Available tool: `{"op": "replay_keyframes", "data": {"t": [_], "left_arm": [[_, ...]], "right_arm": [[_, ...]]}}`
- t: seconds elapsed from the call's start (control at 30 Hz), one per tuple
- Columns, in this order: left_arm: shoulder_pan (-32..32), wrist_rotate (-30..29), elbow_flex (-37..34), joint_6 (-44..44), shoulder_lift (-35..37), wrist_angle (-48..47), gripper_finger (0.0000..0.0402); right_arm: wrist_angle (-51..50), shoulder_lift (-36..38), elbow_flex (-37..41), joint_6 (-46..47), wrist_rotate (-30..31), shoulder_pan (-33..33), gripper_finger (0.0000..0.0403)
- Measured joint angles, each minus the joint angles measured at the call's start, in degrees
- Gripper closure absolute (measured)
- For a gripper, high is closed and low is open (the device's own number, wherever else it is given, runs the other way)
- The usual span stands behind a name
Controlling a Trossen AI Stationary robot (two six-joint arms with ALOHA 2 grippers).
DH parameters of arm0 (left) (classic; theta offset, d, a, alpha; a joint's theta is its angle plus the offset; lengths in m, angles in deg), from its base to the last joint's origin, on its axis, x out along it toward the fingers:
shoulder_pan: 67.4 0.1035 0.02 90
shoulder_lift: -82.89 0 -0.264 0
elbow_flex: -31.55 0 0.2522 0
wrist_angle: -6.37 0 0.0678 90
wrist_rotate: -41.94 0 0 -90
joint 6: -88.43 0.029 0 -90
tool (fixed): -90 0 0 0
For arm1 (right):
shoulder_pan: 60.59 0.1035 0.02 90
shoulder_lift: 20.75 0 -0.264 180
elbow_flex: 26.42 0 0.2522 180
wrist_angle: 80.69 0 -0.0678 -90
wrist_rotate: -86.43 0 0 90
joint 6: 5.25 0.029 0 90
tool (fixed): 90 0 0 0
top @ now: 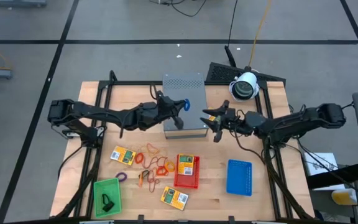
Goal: Pick & Place Office Desk Supplies
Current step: Put the blue spring keychain into the blue bin
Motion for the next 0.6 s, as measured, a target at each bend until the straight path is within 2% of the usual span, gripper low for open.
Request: {"op": "replay_keyframes", "data": {"t": [0.1,0.3,0.6], "left_arm": [[0.0,2.9,0.0,-0.4,-2.1,3.0,0.0397],[0.0,3.7,0.0,-1.4,-5.2,6.1,0.0397],[0.0,5.4,0.0,-1.2,-5.5,7.9,0.0397]], "right_arm": [[0.4,-1.3,-0.8,-0.2,0.0,-0.1,0.0234],[0.3,-2.3,-1.3,-0.2,1.4,-0.3,0.0234],[0.3,-2.4,-1.3,-0.3,1.5,-0.3,0.0234]]}}
